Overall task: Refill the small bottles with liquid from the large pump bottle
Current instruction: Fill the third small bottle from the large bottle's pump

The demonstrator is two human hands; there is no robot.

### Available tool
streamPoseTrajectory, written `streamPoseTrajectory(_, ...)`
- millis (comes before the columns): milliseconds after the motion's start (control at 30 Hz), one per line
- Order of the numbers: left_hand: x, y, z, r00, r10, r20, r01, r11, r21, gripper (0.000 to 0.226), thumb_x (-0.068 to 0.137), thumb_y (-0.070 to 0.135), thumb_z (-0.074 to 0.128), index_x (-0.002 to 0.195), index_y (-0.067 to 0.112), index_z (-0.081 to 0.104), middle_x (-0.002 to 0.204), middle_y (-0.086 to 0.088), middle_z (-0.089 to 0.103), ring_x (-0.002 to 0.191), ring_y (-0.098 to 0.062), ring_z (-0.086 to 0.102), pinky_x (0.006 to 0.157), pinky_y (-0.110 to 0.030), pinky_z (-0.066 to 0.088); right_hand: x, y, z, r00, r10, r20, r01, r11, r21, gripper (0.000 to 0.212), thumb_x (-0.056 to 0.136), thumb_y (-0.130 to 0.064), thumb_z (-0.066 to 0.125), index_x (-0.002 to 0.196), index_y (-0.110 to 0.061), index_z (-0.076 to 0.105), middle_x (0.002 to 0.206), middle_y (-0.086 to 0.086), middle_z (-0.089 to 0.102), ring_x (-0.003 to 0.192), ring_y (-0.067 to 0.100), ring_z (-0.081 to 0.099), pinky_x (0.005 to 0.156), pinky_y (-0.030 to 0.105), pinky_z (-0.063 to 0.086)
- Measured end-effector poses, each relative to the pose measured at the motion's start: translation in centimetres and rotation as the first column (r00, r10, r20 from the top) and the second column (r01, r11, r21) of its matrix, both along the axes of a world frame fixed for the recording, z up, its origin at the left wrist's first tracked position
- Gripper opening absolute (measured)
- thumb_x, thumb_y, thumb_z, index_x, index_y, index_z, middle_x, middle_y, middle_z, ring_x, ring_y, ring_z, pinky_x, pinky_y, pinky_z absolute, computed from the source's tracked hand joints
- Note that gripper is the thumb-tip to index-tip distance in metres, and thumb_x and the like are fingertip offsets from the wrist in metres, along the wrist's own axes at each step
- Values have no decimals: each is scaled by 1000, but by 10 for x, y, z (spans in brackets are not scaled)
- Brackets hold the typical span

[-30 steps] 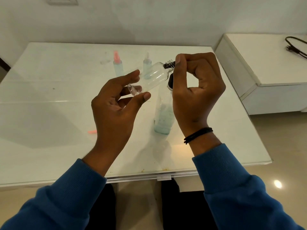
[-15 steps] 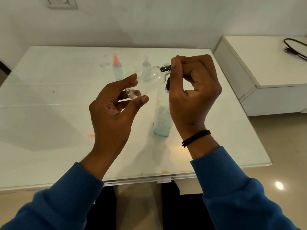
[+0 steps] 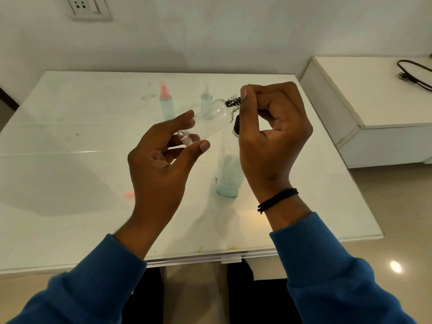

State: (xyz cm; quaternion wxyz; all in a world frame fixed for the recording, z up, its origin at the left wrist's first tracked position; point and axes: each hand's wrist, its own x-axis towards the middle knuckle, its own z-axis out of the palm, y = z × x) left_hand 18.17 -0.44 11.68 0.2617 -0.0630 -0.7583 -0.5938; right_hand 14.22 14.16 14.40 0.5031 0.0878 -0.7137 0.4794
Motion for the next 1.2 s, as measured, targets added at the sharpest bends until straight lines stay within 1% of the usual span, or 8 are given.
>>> streamPoseTrajectory(167,0,1,-1,1000,5,4,-4,1000,-18,43,88,19,79,128,13,66,117,-1,72,100,-21,73,87,-21,58,1,-2,-4,1000,6,14,-6,1000,-25,16,93,-6,68,81,4,71,85,3,64,80,13,64,70,28,59)
streamPoseTrajectory(267,0,1,-1,1000,0,5,0,1000,-12,43,87,19,80,128,14,66,117,-1,72,101,-23,73,87,-23,59,1,-2,-4,1000,6,18,-5,1000,-27,17,93,-6,68,80,4,71,83,7,66,79,14,64,69,28,58)
streamPoseTrajectory(400,0,1,0,1000,-5,-7,5,1000,-7,43,88,19,80,128,13,66,117,-1,72,101,-23,73,88,-23,58,0,2,0,1000,-1,14,2,1000,-8,17,94,-6,69,79,2,72,83,1,65,79,7,61,69,23,55)
streamPoseTrajectory(567,0,0,-2,1000,4,-11,-4,1000,-27,44,88,19,80,128,12,66,117,0,72,101,-21,73,88,-19,57,1,-1,-7,1000,-3,4,3,1000,-24,19,94,-6,68,79,5,72,83,12,69,80,21,66,69,38,57)
streamPoseTrajectory(667,0,0,-2,1000,-1,-5,1,1000,-9,44,87,18,81,128,11,67,117,-1,73,101,-22,73,89,-22,58,0,0,-6,1000,-1,13,1,1000,-26,19,94,-6,68,78,4,72,82,11,69,80,20,66,69,39,57)
streamPoseTrajectory(800,-1,0,0,1000,-2,-14,2,1000,-15,44,87,17,81,128,10,67,116,-1,73,100,-20,73,89,-21,57,0,4,-1,1000,8,22,-7,1000,-17,17,94,-6,69,79,1,73,82,3,67,79,13,64,70,35,57)
streamPoseTrajectory(1033,0,0,-1,1000,-13,13,13,1000,17,44,86,18,82,127,15,66,117,0,73,102,-21,73,90,-25,59,0,0,-7,999,20,31,-18,998,-60,18,94,-6,67,78,3,71,83,7,68,81,15,64,72,31,56)
streamPoseTrajectory(1200,0,0,0,1000,-10,0,10,1000,9,43,86,18,82,126,16,66,117,0,73,102,-21,73,90,-28,60,1,1,-1,999,25,39,-23,998,-62,16,94,-5,68,80,-1,72,83,-3,64,80,2,60,71,22,53)
